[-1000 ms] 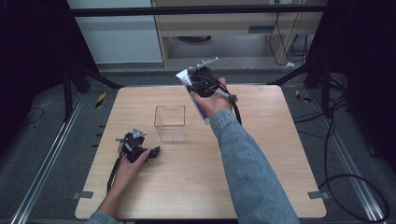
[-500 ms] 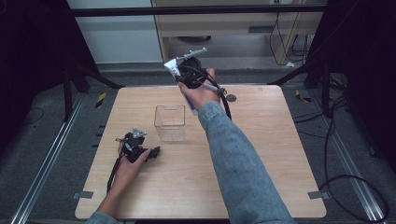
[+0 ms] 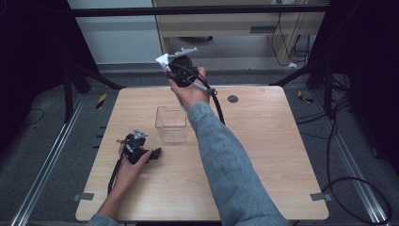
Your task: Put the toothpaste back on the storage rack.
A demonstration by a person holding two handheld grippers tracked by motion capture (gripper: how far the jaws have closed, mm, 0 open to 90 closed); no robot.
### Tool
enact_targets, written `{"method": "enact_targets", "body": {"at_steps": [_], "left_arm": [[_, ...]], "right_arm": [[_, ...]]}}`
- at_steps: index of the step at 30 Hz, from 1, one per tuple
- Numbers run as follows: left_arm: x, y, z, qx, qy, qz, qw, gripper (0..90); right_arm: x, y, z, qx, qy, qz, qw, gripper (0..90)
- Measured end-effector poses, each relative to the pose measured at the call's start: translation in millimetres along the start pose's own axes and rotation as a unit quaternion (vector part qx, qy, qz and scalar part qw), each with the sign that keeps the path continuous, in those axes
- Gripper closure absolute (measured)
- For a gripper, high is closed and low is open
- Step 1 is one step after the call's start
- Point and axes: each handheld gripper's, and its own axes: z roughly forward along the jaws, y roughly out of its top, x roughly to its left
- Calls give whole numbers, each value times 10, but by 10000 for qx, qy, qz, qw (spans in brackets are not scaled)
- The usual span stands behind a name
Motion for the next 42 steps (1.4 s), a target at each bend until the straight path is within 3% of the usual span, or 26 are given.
{"method": "enact_targets", "body": {"at_steps": [19, 42], "left_arm": [[2, 1, 0, 2, 1, 12, 10000, 0], [1, 1, 0, 5, 1, 9, 10000, 0]], "right_arm": [[221, -89, 196, -258, 69, -12, 9996, 798], [322, -359, 342, -297, 81, 85, 9995, 797]]}}
